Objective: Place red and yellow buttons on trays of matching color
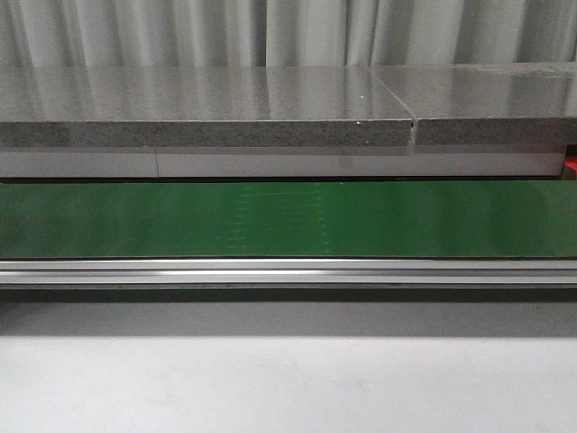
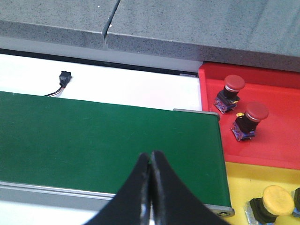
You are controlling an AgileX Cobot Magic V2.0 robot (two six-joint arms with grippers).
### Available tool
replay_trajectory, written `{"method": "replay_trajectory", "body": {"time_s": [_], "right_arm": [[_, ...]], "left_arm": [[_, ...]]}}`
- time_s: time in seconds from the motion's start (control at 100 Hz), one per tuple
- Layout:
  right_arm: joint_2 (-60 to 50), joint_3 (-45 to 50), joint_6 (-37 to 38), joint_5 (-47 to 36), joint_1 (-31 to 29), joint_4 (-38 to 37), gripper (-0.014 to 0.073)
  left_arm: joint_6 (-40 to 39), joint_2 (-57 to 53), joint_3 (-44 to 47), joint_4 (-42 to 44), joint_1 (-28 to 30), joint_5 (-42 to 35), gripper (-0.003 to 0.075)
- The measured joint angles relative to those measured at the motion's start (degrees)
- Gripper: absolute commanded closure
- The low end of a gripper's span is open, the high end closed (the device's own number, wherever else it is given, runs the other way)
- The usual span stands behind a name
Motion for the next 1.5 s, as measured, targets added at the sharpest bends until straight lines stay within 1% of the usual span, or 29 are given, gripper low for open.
{"method": "replay_trajectory", "body": {"time_s": [0.07, 0.17, 0.48, 0.75, 0.86, 1.0, 1.17, 1.26, 1.38, 1.5], "right_arm": [[0.0, 0.0, 0.0, 0.0, 0.0, 0.0, 0.0662], [0.0, 0.0, 0.0, 0.0, 0.0, 0.0, 0.0662], [0.0, 0.0, 0.0, 0.0, 0.0, 0.0, 0.0662], [0.0, 0.0, 0.0, 0.0, 0.0, 0.0, 0.0662], [0.0, 0.0, 0.0, 0.0, 0.0, 0.0, 0.0662], [0.0, 0.0, 0.0, 0.0, 0.0, 0.0, 0.0662], [-0.1, 0.0, 0.0, 0.0, 0.0, 0.0, 0.0662], [-0.1, 0.0, 0.0, 0.0, 0.0, 0.0, 0.0662], [-0.1, 0.0, 0.0, 0.0, 0.0, 0.0, 0.0662], [-0.1, 0.0, 0.0, 0.0, 0.0, 0.0, 0.0662]], "left_arm": [[0.0, 0.0, 0.0, 0.0, 0.0, 0.1, 0.0206], [0.0, 0.0, 0.0, 0.0, 0.0, 0.1, 0.0158], [0.1, 0.0, -0.5, 0.0, 0.0, -0.7, 0.0151], [0.1, -0.3, -7.5, -0.8, 0.0, -0.8, 0.0152], [0.1, -2.2, -8.4, -1.0, 0.3, -0.6, 0.0152], [-0.7, -4.6, -8.8, -1.2, 4.1, 1.1, 0.0152], [-1.3, -4.2, -8.8, -1.2, 12.4, 3.7, 0.0152], [-1.4, -2.9, -8.8, -1.2, 15.8, 4.1, 0.0152], [-1.4, 0.8, -8.8, -1.2, 18.5, 4.0, 0.0152], [-1.4, 5.8, -8.8, -1.2, 19.7, 2.8, 0.0152]]}}
